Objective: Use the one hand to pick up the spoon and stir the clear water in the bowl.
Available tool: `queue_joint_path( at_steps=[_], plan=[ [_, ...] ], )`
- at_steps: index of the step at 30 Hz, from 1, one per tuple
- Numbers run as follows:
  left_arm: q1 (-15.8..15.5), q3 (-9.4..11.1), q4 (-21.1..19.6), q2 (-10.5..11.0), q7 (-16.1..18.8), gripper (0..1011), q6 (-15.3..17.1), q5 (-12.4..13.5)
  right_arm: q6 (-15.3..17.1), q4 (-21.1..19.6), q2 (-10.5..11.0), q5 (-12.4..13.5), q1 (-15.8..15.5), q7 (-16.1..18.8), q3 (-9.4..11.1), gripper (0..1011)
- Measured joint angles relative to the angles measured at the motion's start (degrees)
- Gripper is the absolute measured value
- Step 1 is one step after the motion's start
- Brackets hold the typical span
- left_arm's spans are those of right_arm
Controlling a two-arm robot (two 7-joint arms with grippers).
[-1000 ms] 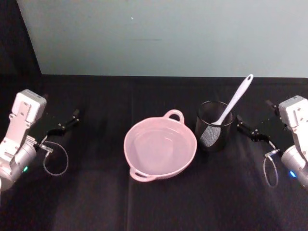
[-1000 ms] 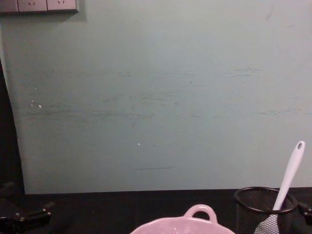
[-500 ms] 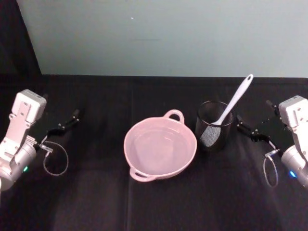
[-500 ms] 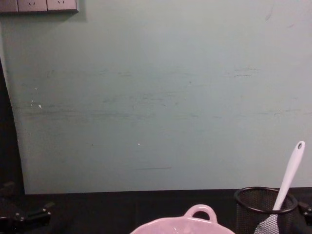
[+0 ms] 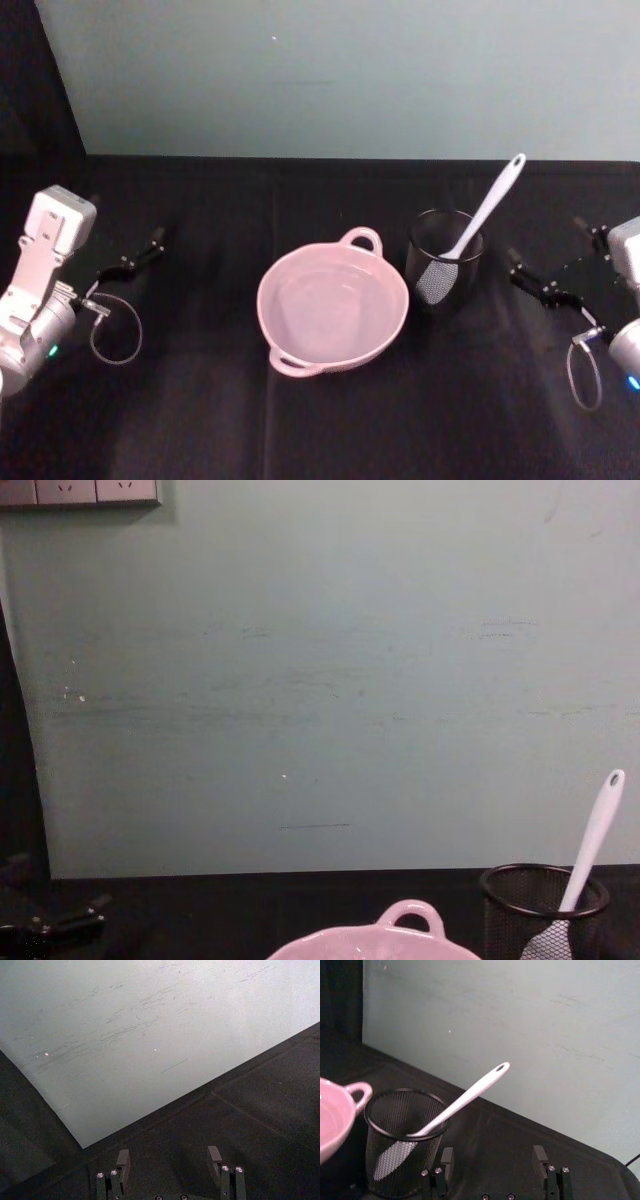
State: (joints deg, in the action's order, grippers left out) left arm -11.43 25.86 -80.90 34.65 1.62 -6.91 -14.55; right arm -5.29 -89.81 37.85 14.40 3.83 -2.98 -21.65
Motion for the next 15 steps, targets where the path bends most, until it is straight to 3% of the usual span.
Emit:
queue_joint_path(
  at_steps=[3, 5, 8, 10, 15],
  plan=[
    [0.0, 0.0, 0.0, 0.0, 0.0, 1011, 0.0, 0.0, -0.5, -1.6, -0.1, 1.9, -1.6, 0.1, 1.6, 1003],
    [0.0, 0.0, 0.0, 0.0, 0.0, 1011, 0.0, 0.0, -1.5, -2.0, -0.8, 4.4, -2.0, 1.4, 2.9, 1003],
    [0.0, 0.0, 0.0, 0.0, 0.0, 1011, 0.0, 0.0, -2.6, -1.7, -2.6, 8.9, -1.9, 4.0, 4.4, 1003],
    [0.0, 0.0, 0.0, 0.0, 0.0, 1011, 0.0, 0.0, -2.6, -1.1, -4.4, 13.5, -1.3, 6.3, 5.8, 1003],
    [0.0, 0.0, 0.0, 0.0, 0.0, 1011, 0.0, 0.0, -0.3, 0.8, -7.9, 21.7, 0.5, 10.2, 8.0, 1003]
  ],
)
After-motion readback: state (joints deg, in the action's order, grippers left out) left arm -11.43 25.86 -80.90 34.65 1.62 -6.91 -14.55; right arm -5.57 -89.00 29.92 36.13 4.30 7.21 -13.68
